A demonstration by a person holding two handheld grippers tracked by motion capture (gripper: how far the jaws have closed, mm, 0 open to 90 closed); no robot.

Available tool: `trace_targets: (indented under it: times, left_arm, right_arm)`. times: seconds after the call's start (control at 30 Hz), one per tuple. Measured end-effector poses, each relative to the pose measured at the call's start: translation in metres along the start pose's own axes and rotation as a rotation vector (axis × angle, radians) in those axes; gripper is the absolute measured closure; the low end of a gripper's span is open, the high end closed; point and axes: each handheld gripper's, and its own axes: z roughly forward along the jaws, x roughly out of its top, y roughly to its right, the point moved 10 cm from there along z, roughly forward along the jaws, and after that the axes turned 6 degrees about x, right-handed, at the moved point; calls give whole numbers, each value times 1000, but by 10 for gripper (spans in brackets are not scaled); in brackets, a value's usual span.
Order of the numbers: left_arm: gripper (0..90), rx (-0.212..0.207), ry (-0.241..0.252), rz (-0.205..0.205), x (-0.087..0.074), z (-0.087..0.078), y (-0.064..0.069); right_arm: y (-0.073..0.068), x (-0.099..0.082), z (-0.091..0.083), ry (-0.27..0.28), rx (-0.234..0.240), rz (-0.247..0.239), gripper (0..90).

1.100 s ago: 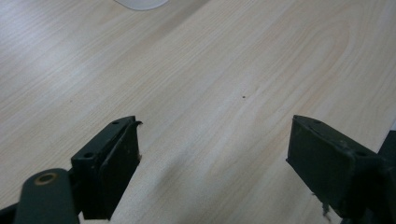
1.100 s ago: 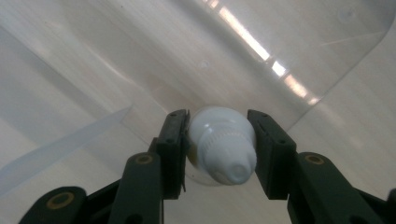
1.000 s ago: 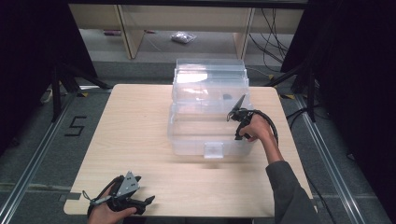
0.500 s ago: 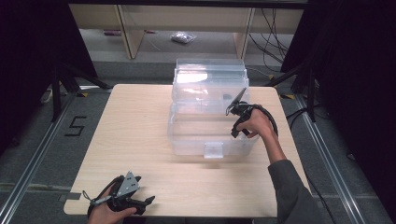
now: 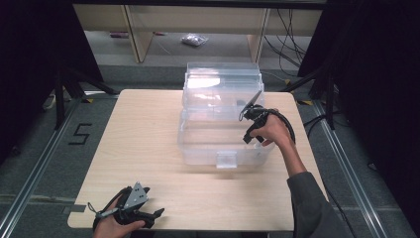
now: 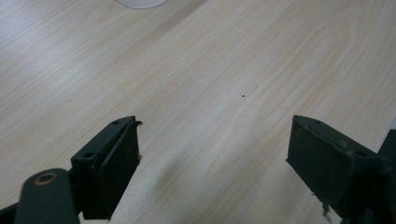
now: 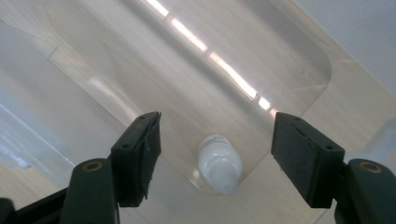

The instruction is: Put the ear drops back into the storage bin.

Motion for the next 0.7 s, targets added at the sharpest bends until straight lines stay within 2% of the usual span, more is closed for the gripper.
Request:
trace_targets:
  times: [0.03, 0.07, 0.1, 0.17, 0.2, 0.23, 0.3, 0.7]
  left_arm:
    - [164, 1, 0, -2, 0, 0, 0]
    - [164, 1, 0, -2, 0, 0, 0]
    - [164, 1, 0, -1, 0, 0, 0]
    - [164, 1, 1, -1, 0, 0, 0]
    - [163, 0, 0, 1, 0, 0, 0]
    - [163, 1, 0, 1, 0, 0, 0]
    - [164, 1, -1, -2, 0, 0, 0]
    - [164, 1, 0, -2, 0, 0, 0]
  right_arm:
    - [-4, 0, -3, 9, 10, 20, 326]
    - [-4, 0, -3, 9, 10, 20, 326]
    - [-2, 1, -3, 15, 5, -6, 322]
    - [-4, 2, -5, 31, 4, -5, 317]
    - [-3, 3, -6, 43, 4, -21, 313]
    - [-6, 3, -7, 42, 11, 2, 309]
    - [-6, 4, -8, 51, 10, -19, 307]
    - [-17, 6, -14, 93, 26, -26, 274]
